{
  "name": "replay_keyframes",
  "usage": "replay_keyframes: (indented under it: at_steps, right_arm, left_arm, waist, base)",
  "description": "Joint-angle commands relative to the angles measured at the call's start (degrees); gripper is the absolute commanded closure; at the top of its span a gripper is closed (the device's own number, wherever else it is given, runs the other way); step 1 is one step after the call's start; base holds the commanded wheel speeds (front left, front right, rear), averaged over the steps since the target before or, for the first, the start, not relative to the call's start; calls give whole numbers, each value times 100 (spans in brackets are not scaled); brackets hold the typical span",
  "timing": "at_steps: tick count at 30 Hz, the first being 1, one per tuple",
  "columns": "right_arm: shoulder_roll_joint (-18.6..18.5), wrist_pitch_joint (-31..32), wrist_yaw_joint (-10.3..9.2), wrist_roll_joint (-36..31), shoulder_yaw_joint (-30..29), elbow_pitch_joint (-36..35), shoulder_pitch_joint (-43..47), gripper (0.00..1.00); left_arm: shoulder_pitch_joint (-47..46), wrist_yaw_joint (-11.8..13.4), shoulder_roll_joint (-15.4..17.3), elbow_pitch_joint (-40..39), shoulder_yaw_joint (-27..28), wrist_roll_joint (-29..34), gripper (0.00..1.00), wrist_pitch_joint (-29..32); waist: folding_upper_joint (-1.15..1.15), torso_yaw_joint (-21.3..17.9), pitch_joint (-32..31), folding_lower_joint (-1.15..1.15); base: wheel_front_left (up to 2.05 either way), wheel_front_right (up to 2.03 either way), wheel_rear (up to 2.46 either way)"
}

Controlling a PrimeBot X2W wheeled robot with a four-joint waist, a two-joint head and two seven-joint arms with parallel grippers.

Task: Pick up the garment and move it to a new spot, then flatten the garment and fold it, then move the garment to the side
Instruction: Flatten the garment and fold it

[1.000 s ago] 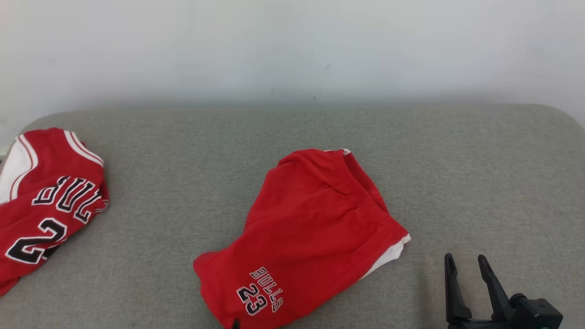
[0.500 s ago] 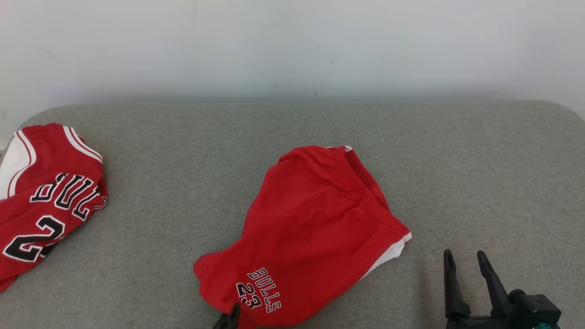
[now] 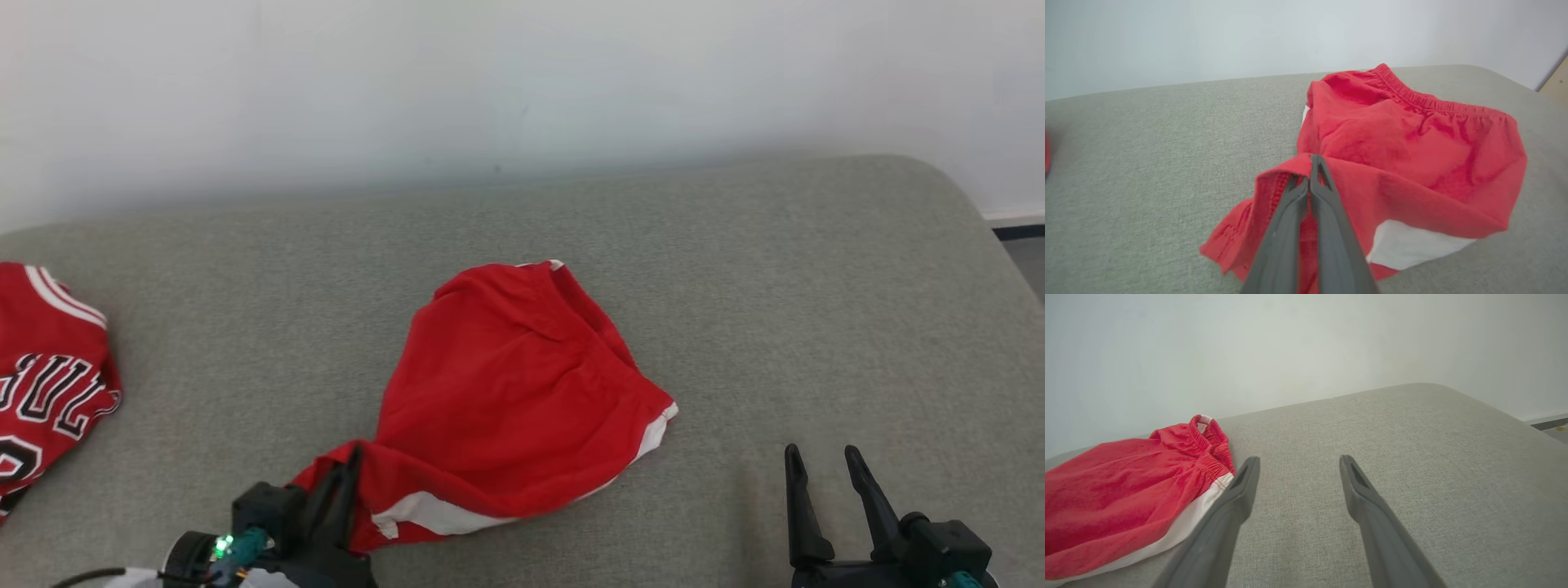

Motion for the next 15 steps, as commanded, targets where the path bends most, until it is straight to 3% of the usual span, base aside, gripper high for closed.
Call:
replay_keyframes:
  at_steps: [1,7,8,9,10,15]
  right_arm:
    - [-10,-6,-11,-41,-9,28,-8,0]
    - [-8,-6,-11,-40,-31,71,67,0]
    - [-7,-6,-11,-38,-46,77,86,0]
    - [-8,-6,-11,-36,-37,83,96,0]
    - [-8,-6,-11,-35,-29,88,108,0]
    - [-8,-6,-11,-49,-11,61,132,0]
  left_arm:
    - [-125,-29,29,126,63,-95,100,-102]
    - [-476,-89,-37,919,167,-200,100,-445]
    - [-522,-101,-65,996,172,-198,88,-489]
    - [-541,-108,-99,1058,173,-192,56,-528]
    - [-552,-118,-142,1124,159,-181,0,-557]
    - [-367,-125,-304,1162,189,-221,0,-644]
  waist:
    - [0,-166,24,0]
    - [0,-244,13,0]
    - [0,-219,0,0]
    - [0,-194,-14,0]
    - [0,-161,-33,0]
    - [0,47,-163,0]
  base:
    - [0,0,0]
    - [0,0,0]
    - [0,0,0]
    - [0,0,0]
    - [0,0,0]
    - [0,0,0]
